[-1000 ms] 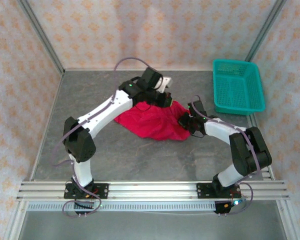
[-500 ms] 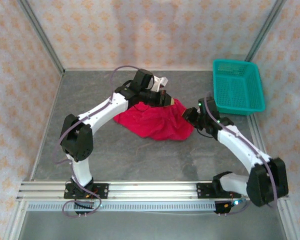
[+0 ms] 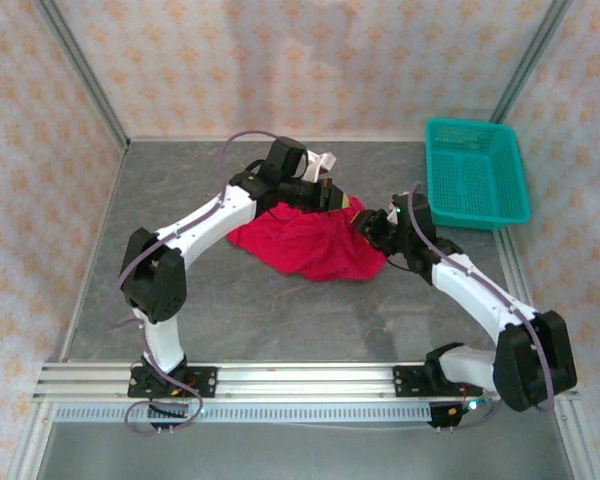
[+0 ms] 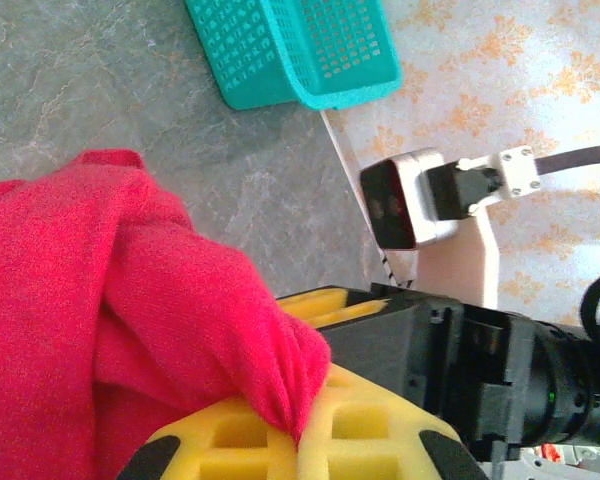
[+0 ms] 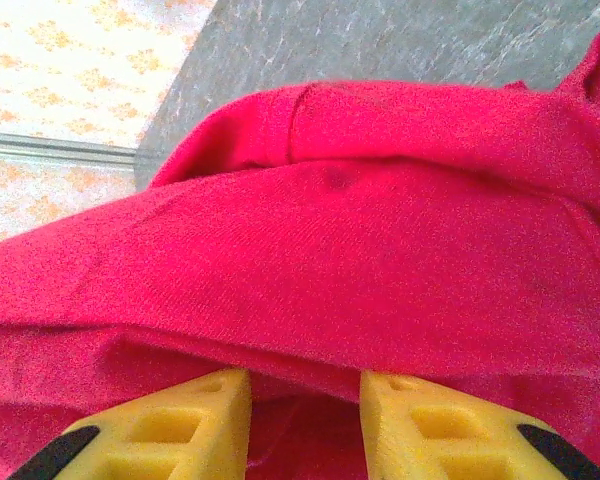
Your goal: Fold the inside-out t-shirt
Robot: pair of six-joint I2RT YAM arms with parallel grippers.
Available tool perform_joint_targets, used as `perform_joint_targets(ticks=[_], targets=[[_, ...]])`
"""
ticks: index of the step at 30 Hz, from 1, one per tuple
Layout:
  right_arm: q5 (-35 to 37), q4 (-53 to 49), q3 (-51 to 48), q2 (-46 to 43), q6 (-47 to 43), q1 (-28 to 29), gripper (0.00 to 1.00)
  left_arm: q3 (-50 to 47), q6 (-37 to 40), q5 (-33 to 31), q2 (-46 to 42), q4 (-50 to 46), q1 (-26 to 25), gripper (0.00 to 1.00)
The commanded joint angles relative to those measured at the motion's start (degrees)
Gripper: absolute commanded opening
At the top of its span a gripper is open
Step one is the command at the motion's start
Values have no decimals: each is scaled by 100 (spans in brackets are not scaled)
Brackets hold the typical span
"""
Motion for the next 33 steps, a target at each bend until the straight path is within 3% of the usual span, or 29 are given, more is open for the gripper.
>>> perform_joint_targets(ticks=[1,9,13,17,20,24,25,29,33], targets=[[-156,528,174,147,214,104,34,133,-71,55,131,310,60,0],[-144,679,148,84,316,183,36,148,-97,67,287,357,89,0],[86,762,1,-178,306,182,53,74,-186,91,302,489,129,0],[102,1150,35,191,485,184,54,36,-291,120,303,616,127,0],[90,1672,51,581,718,196,41,51,-310,137,278,612,129,0],[150,1939,161,896,845,198,5,37,-328,159,273,617,144,0],[150,1892,173,873,848,191,0,23,-328,172,265,620,148,0],[373,1032,177,235,623,196,0,14,-171,92,261,471,243,0],[616,-490,611,-615,83,193,0,254,538,-534,514,-323,269,0]])
